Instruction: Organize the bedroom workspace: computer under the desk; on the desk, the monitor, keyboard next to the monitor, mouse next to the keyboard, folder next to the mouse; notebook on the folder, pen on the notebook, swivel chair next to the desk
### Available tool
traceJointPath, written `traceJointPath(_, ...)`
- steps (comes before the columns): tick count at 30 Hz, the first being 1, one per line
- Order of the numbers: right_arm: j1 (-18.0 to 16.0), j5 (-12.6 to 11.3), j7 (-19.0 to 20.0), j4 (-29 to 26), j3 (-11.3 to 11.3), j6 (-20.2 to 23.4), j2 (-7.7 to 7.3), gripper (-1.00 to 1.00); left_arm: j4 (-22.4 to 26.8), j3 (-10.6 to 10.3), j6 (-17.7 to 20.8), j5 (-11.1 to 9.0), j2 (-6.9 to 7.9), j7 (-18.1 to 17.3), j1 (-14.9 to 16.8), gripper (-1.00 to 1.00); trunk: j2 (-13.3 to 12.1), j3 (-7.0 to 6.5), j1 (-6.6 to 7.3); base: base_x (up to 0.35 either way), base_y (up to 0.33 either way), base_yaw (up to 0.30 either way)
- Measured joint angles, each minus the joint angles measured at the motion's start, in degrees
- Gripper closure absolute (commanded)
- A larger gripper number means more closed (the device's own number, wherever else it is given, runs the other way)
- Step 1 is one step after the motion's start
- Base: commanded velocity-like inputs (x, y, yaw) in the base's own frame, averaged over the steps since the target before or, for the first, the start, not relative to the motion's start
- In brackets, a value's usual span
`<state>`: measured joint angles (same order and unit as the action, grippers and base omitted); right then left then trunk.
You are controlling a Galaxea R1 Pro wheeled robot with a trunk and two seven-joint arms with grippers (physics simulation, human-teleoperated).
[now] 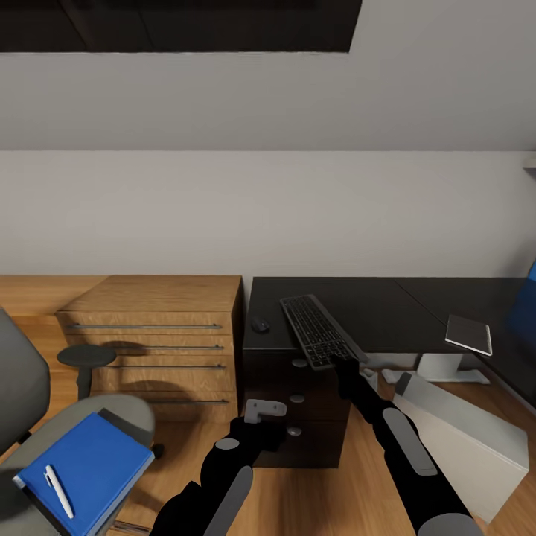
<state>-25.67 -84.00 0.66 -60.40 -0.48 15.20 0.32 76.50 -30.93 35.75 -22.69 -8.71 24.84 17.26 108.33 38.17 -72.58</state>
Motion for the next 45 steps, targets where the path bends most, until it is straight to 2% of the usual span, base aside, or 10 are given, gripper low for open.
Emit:
traceJointPath(5, 0.0, 0.0, 0.0, 0.0, 0.0, 0.0, -0.08, 1.00, 0.0, 0.0, 0.0, -0.1, 0.00, 0.0, 0.0, -1.00, 0.0, 0.00, 0.01, 0.160, 0.000, 0.000)
traceJointPath(8, 0.0, 0.4, 0.1, -0.4, -0.3, 0.4, 0.76, 1.00, 1.0, 0.3, -0.8, -0.1, -0.97, 0.2, -1.0, -1.00, 0.0, 0.00, 0.00, 0.000, 0.000, 0.000)
traceJointPath(11, 0.0, 0.9, 0.6, -0.4, -0.3, 0.8, 0.64, 1.00, 1.7, 0.3, -0.8, -0.1, -1.28, 0.3, -1.9, -1.00, 0.0, 0.00, 0.00, 0.000, 0.000, 0.000)
traceJointPath(18, 0.1, 0.6, 0.9, -0.4, -0.3, 1.0, -1.52, 1.00, 2.0, 0.2, -0.8, -0.1, -1.28, 0.3, -4.1, -1.00, 0.0, 0.00, 0.00, 0.000, 0.000, 0.000)
traceJointPath(45, 0.1, 0.2, 0.6, -0.2, -0.3, 1.1, -1.56, 1.00, 2.0, 0.3, -0.8, -0.1, -1.28, 0.3, -4.2, -1.00, 0.0, 0.00, 0.00, 0.031, 0.049, 0.000)
